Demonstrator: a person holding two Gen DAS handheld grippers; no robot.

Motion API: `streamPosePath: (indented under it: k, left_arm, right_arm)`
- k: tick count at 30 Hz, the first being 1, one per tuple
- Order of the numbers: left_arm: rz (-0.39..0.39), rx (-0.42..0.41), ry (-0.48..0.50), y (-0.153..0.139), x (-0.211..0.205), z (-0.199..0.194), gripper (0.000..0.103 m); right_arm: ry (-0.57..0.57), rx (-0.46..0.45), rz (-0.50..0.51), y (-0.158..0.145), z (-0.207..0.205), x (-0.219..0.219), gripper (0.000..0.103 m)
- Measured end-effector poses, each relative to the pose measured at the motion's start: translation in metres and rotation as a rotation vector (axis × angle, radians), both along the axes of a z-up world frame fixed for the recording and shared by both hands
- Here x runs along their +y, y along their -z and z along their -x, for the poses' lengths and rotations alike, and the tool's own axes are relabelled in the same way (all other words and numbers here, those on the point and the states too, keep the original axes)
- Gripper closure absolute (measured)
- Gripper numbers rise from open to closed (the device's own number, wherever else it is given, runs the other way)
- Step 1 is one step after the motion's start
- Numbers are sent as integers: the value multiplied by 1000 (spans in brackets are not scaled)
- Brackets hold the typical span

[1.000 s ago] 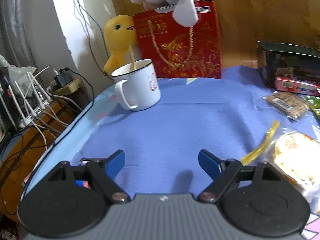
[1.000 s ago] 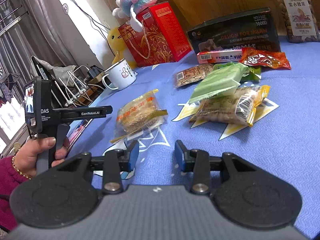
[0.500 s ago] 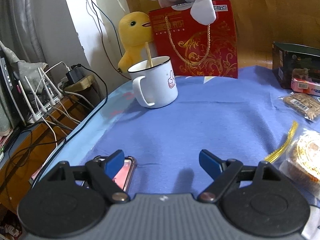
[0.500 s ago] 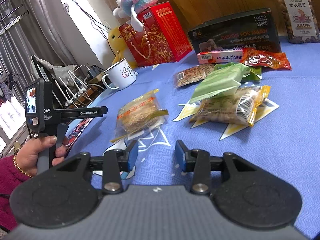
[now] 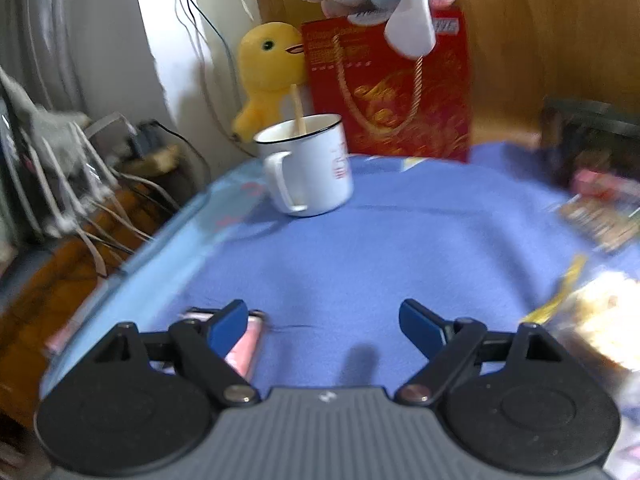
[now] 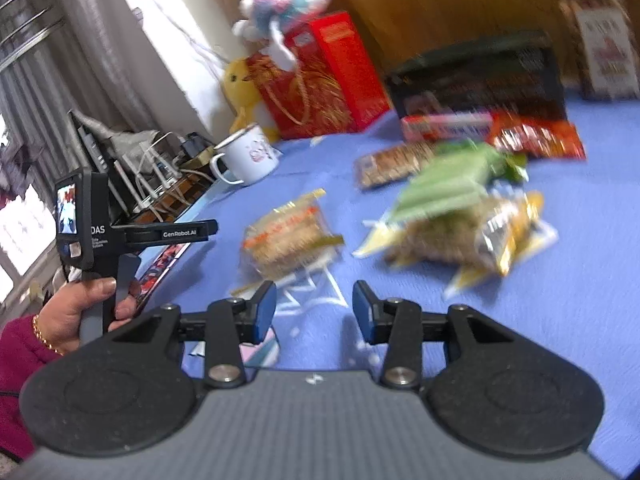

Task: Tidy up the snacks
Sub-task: 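Grasp the wrapped mooncake with both grippers, then carry the mooncake into the tin box and open both grippers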

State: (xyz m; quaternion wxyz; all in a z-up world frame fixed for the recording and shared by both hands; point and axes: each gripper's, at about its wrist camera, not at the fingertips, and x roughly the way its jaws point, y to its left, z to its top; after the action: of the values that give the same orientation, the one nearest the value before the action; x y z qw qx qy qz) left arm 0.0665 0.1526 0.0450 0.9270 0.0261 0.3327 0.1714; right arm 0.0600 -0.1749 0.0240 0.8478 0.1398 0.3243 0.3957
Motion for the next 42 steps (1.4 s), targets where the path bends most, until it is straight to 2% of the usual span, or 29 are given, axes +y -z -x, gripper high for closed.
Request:
streamPosePath:
  k: [2,4,5,7,8,10,13,15,16,17,18,19,23,27,30,34,36,37,39,42]
  left_arm:
    - [159,-30,70,-10,7,9,17]
    - [356,-46,181,-18,14,16,17]
    - [429,-47,227,-20,15,19,17]
    - [590,-38,330,-20,16,22,17]
    - [638,-27,360,-18,15,21,17]
    - [707,2,406,-12,11,19,17]
    - [743,39,414,-2,7,11,17]
    - [781,75,401,10,4,4,19]
    - [802,97,398,18,1,0,24]
    - [817,113,397,24,-1,-5,35]
    - [814,94,402,26,-3,-5,42]
    - [820,108,417,27,-6,-6,58]
    - [824,127,418,22,-14,-18,57]
    - [760,56,502,-13,-32,-54,57]
    - [686,-10,580,-49,-61,-103,53]
    - [674,-41,630,-73,-95,-178,49]
    - [667,-43,629,-74,-108,-206,48]
    - [654,-40,626,-72,-115,-218,45]
    - [597,-33,619,-65,-129,-235,39]
    - [511,-29,586,-53,-141,-245,33]
  right_arm:
    - [-45,-60,46,-15,-2,8,55]
    - [-89,-127,103,-28,-5,18,44]
    - [-105,-161,132,-33,-8,24,39]
    - [-150,-213,186,-38,-16,37,38]
    - [-187,-240,221,-38,-20,46,38]
    - [-254,-269,280,-34,-28,62,38]
    - [-308,-268,342,-23,-42,84,37]
    - [-318,-239,365,-13,-52,95,20]
    - [-322,-210,364,-7,-56,98,18]
    - [-327,-169,344,-1,-60,98,19]
    - [-331,-126,311,3,-62,98,27]
    - [-347,-94,280,7,-62,97,33]
    - [-299,-137,265,1,-44,91,47]
    - [-177,-162,179,-27,-62,63,48]
    - [-44,-165,105,-52,-96,41,48]
    - [115,-165,84,-75,-153,20,48]
    - [175,-141,80,-78,-183,11,48]
    - [193,-116,73,-77,-197,7,48]
    - [212,-68,69,-70,-222,3,46]
    - [249,-55,129,-59,-241,5,45]
